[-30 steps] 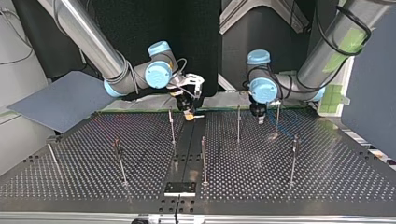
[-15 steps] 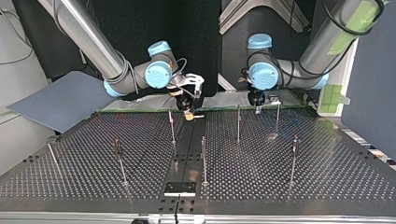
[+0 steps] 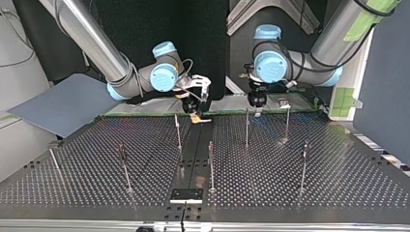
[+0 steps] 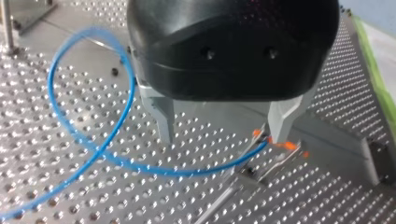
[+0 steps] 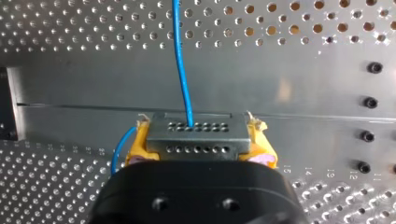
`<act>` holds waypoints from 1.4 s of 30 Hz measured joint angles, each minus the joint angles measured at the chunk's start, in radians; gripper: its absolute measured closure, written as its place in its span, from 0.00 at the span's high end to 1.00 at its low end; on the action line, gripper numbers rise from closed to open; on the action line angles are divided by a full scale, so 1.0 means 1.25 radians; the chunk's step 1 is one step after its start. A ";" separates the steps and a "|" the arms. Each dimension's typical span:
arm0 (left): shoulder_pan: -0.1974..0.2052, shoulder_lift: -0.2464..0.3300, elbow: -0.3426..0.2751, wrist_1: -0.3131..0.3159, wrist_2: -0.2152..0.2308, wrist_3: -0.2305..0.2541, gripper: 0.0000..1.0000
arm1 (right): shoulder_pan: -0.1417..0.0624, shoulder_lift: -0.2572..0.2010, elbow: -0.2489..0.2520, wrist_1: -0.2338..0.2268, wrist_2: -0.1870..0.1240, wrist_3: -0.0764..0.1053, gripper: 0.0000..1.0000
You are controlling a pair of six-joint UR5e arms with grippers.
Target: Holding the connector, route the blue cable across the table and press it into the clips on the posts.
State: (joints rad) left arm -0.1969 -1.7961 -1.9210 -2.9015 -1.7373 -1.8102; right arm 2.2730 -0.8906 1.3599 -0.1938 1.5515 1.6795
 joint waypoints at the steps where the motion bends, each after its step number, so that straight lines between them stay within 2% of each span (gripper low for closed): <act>1: -0.002 0.002 -0.004 0.000 0.000 0.000 1.00 | 0.000 0.000 0.000 0.001 0.000 0.000 0.00; 10: -0.019 0.009 -0.044 -0.002 -0.003 0.001 1.00 | 0.000 -0.001 0.000 0.004 0.001 0.000 0.00; 17: -0.042 0.016 -0.051 0.010 0.022 0.010 1.00 | 0.000 -0.002 0.000 0.004 0.002 0.001 0.00; 25: -0.067 -0.010 -0.046 0.047 0.026 0.027 1.00 | -0.010 -0.008 0.000 0.004 0.001 0.013 0.00; 33: -0.099 -0.057 -0.004 0.078 0.003 0.013 1.00 | -0.019 -0.021 0.000 0.004 -0.001 0.016 0.00; 42: -0.132 -0.123 0.063 0.079 -0.060 -0.018 1.00 | -0.022 -0.022 0.000 0.005 -0.002 0.017 0.00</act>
State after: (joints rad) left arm -0.3620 -1.9499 -1.8427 -2.8032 -1.8119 -1.8327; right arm 2.2451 -0.9181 1.3600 -0.1872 1.5490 1.7009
